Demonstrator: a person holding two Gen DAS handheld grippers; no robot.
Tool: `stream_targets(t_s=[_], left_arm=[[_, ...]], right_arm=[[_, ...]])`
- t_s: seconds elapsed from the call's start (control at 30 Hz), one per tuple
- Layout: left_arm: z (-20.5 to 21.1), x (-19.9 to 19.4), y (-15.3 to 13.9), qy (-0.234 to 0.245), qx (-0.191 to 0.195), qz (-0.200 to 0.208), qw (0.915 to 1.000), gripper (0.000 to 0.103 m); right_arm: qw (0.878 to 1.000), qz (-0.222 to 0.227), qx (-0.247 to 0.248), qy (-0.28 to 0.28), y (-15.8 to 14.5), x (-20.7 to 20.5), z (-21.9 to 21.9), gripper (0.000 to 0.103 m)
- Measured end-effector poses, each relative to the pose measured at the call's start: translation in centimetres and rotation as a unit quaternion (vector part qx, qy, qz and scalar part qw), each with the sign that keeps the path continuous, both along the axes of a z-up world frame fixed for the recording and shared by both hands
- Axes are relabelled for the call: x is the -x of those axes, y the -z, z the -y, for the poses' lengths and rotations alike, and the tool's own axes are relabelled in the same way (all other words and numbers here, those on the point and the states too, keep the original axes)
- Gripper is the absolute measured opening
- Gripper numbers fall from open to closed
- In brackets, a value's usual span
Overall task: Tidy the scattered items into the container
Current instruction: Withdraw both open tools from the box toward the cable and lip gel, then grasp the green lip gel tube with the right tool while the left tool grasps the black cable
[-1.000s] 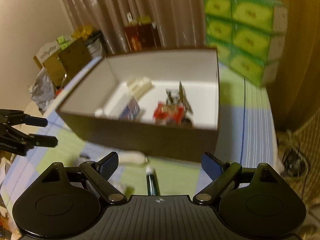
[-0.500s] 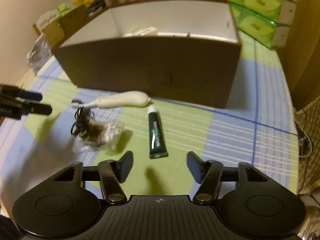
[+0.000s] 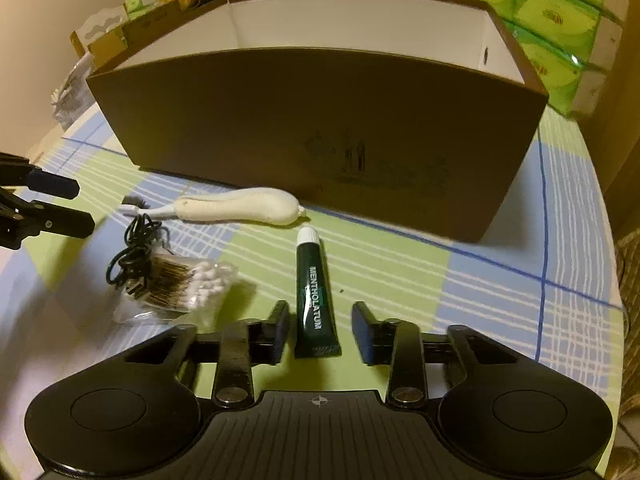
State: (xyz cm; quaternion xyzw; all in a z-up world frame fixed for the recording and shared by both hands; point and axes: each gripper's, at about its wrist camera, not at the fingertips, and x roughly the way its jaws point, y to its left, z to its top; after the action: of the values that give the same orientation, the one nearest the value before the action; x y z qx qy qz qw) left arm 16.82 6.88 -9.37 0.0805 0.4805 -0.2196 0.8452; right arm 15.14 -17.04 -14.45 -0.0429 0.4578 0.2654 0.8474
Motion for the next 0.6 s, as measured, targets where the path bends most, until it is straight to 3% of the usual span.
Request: stream_targets(t_s=[0.03, 0.17, 0.33, 0.43, 0.5, 0.6], left_arm=[[0.0, 0.0, 0.1, 0.005, -0.002, 0.002, 1.0, 0.07], [0.3, 0.0, 0.4, 0.035, -0.008, 0.01, 0.9993, 0.069], [1.2, 0.4, 0.9, 0.125, -0.036, 0.035, 0.9909, 0.061], [2.0, 0.6, 1.0, 0.194, -0.062, 0.054, 0.9776, 0.057], [2.7, 0.9, 1.0, 0.247, -0.079, 0.069, 0.9634, 0.055], [4.3, 1.8, 1.3, 0.329, -0.121, 0.103, 0.931, 0.047]], right_arm=[[1.0, 0.0, 0.001, -0.002, 0.0, 0.0, 0.0, 0.019], [1.0, -0.004, 0.008, -0.007, -0.1, 0.4, 0.4, 0.018], [1.0, -0.017, 0.003, 0.0, -0.2, 1.4, 1.7, 0.018], [1.0, -0.026, -0.002, 0.01, -0.2, 2.0, 2.7, 0.018], [0.999, -0.031, -0.006, 0.019, -0.2, 2.4, 3.4, 0.018], [0.999, -0.036, -0.007, 0.03, -0.4, 3.1, 4.3, 0.018]])
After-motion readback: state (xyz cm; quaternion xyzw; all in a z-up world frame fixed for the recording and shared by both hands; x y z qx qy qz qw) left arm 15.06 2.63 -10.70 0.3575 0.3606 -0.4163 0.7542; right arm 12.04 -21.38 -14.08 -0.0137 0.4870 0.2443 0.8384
